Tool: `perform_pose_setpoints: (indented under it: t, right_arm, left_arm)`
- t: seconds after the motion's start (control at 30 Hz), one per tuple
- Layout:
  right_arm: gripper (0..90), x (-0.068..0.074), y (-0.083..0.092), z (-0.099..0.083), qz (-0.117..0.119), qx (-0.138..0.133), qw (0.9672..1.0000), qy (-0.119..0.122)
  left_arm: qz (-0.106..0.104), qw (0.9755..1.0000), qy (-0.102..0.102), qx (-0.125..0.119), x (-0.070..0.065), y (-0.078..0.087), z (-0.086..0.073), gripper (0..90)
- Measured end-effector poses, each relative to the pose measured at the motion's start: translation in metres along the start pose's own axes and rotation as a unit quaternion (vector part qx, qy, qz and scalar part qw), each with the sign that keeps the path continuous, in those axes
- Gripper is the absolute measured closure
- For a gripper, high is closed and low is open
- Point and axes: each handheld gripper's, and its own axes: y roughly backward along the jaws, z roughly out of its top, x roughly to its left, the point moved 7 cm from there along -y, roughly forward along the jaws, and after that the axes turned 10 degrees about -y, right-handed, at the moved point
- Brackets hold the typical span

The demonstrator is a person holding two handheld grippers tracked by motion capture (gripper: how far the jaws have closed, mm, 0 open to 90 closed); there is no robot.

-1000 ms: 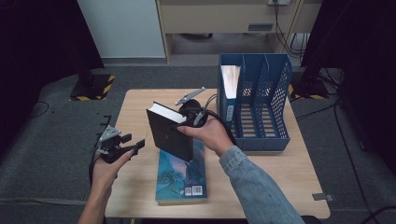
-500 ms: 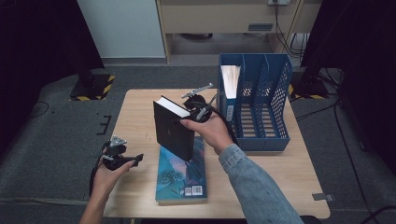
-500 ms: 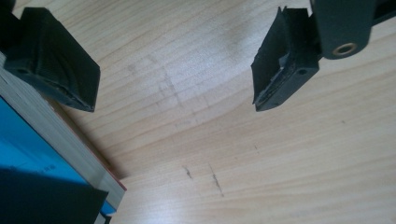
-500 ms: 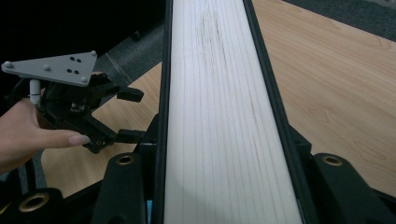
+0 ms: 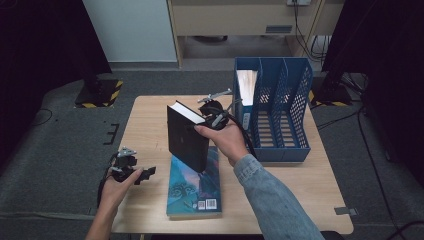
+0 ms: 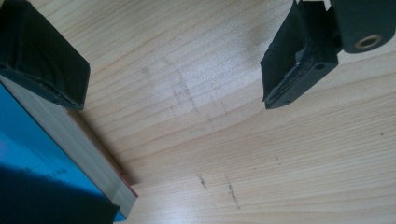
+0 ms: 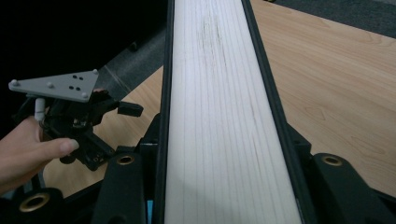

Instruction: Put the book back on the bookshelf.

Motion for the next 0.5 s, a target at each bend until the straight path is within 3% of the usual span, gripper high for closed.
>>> perform_pose_setpoints:
  t: [0.17,0.37,0.5]
  right_arm:
    - [50.9,-0.007,0.003,0.000,-0.006,-0.017,0.9995,-0.027]
    - [51.6,-0.011,0.015,-0.002,-0.024,-0.021,0.9990,-0.033]
    - [51.6,-0.011,0.028,-0.008,-0.018,-0.020,0.9990,-0.036]
  left_arm:
    - [0.004,0.9999,-0.006,0.008,0.000,-0.001,-0.002,7.5]
    - [0.006,0.9998,-0.003,0.017,0.002,-0.003,-0.006,7.5]
    - [0.006,0.9996,-0.004,0.026,0.002,-0.006,-0.008,7.5]
